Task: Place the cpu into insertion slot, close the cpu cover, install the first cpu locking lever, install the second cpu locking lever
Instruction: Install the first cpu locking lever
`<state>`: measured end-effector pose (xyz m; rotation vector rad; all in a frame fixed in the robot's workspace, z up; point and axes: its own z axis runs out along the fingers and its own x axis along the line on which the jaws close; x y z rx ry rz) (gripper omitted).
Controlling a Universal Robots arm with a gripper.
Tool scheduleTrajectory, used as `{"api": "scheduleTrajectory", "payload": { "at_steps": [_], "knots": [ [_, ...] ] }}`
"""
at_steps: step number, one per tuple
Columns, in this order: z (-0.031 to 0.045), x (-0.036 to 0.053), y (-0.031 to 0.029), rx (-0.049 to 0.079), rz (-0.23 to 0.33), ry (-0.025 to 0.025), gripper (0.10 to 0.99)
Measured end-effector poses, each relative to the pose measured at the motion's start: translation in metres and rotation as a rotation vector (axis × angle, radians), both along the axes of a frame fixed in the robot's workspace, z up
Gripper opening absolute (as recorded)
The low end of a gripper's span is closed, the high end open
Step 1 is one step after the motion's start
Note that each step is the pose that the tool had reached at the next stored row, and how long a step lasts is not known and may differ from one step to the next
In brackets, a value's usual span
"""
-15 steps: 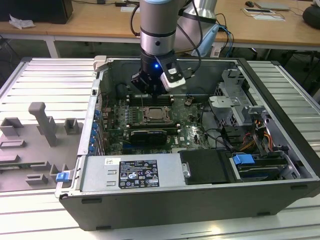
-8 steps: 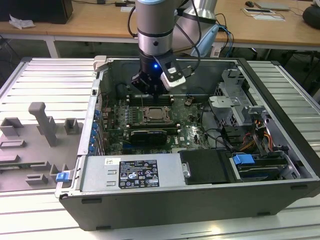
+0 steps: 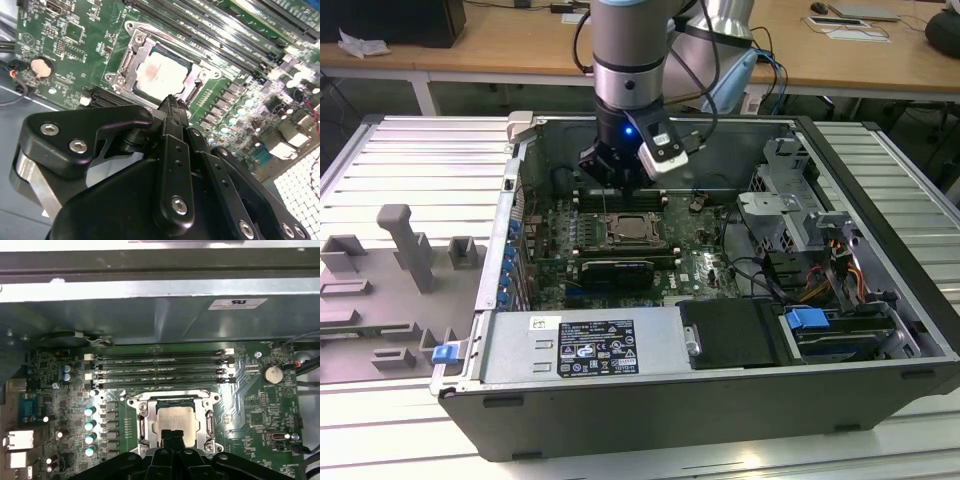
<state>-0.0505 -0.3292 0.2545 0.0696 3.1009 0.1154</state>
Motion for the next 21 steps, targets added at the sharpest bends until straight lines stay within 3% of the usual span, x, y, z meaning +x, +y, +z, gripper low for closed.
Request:
{"api": "scheduleTrajectory", "payload": {
  "at_steps": [2,5,11,12,13,14,21],
  "knots": [
    [0.0,-0.0001,0.0008,-0.015,0.005,0.004,0.106],
    [0.0001,-0.001,0.0012,-0.015,0.013,0.0095,0.106],
    [0.0001,-0.0163,0.0013,-0.011,0.014,0.0099,0.106],
    [0.0029,-0.0232,0.0016,-0.003,0.014,0.0098,0.106],
    [0.004,-0.038,0.0043,-0.002,0.014,0.0097,0.106],
    [0.0041,-0.0409,0.0094,-0.001,0.014,0.0097,0.106],
    [0.0053,-0.0409,0.0129,-0.001,0.014,0.0096,0.106]
  ]
}}
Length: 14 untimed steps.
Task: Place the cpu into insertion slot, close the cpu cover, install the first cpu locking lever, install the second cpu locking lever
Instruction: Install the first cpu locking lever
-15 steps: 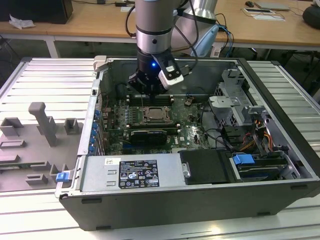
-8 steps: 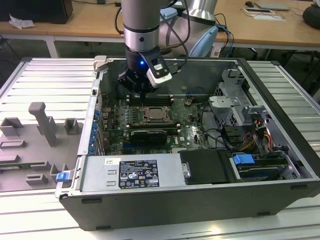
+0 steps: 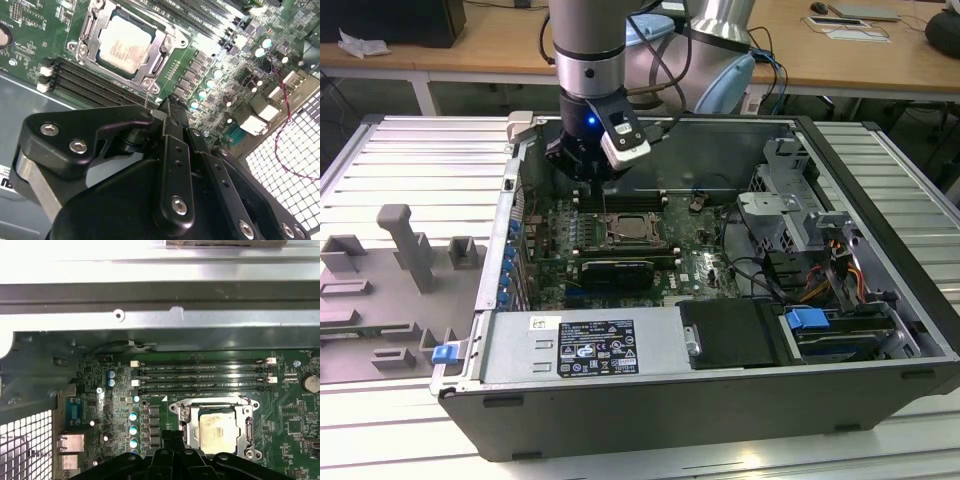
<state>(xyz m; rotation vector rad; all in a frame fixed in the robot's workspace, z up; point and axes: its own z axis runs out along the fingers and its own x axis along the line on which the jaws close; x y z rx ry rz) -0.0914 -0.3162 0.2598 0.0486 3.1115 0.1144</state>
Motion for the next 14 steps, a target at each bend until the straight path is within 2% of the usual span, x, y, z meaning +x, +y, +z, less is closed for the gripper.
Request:
{"api": "scheduleTrajectory", "payload": {
  "at_steps": [5,11,14],
  "knots": [
    [0.0002,-0.0001,0.0082,0.0,0.0,0.0002,0.106],
    [0.0002,-0.0032,0.0135,0.0,0.0,0.0001,0.106],
    [0.0002,-0.003,0.0191,0.0,0.0,0.0001,0.106]
  ]
}}
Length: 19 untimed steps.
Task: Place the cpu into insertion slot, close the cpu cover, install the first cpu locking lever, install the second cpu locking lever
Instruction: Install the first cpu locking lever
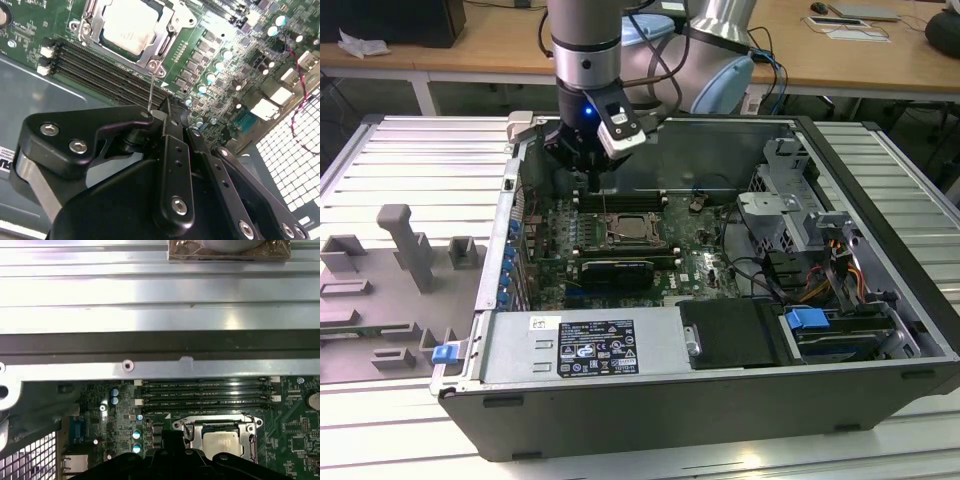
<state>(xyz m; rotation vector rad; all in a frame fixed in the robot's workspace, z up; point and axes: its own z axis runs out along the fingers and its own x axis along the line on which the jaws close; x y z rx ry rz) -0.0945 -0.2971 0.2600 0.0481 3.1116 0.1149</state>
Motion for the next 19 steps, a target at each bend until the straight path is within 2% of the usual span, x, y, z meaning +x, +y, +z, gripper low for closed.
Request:
{"api": "scheduleTrajectory", "payload": {
  "at_steps": [4,5,7,8,9,10,11,12,17,19],
  "knots": [
    [-0.0002,0.0083,0.0009,0.0,0.004,0.0006,0.106],
    [-0.0003,0.0142,0.001,0.0,0.008,0.0015,0.106],
    [-0.0017,0.0334,0.0012,0.0,0.015,0.0058,0.106],
    [-0.0024,0.039,0.0012,0.0,0.018,0.0075,0.106],
    [-0.0029,0.0409,0.0012,0.0,0.02,0.0074,0.106],
    [-0.0031,0.0416,0.0011,0.008,0.026,0.0077,0.106],
    [-0.0033,0.0417,0.0012,0.029,0.035,0.0073,0.106],
    [-0.0034,0.0417,0.0012,0.037,0.045,0.0073,0.106],
    [-0.0053,0.0417,0.001,0.037,0.061,0.0069,0.106],
    [-0.0087,0.0424,0.0009,0.037,0.061,0.007,0.106]
  ]
}}
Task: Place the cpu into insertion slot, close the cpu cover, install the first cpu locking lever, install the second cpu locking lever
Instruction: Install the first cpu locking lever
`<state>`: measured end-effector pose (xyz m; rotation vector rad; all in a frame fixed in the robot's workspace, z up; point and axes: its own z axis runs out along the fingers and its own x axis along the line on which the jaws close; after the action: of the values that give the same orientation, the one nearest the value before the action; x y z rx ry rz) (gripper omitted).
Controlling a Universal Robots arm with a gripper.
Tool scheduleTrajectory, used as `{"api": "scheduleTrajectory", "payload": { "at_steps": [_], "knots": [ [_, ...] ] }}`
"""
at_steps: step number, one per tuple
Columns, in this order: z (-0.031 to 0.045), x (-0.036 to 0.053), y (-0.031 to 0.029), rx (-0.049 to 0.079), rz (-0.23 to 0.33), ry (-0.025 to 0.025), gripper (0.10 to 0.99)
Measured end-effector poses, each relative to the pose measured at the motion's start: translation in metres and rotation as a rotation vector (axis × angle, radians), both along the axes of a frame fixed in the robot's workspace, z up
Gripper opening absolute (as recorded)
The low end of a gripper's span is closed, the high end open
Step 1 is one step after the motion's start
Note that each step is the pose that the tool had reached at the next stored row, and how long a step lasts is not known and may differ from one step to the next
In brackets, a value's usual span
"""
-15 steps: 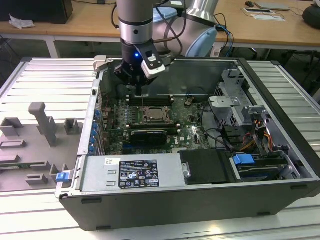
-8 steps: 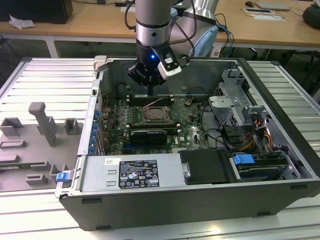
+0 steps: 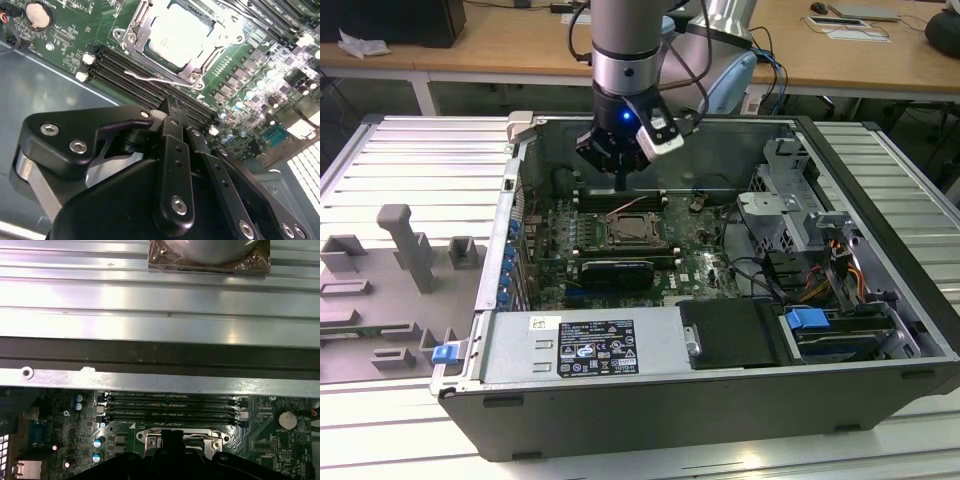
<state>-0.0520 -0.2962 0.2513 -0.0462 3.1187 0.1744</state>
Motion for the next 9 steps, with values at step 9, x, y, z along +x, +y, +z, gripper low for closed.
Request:
{"api": "scheduleTrajectory", "payload": {
  "at_steps": [9],
  "knots": [
    [-0.0143,0.0137,0.0003,0.0,0.0,0.0001,0.106]
  ]
}}
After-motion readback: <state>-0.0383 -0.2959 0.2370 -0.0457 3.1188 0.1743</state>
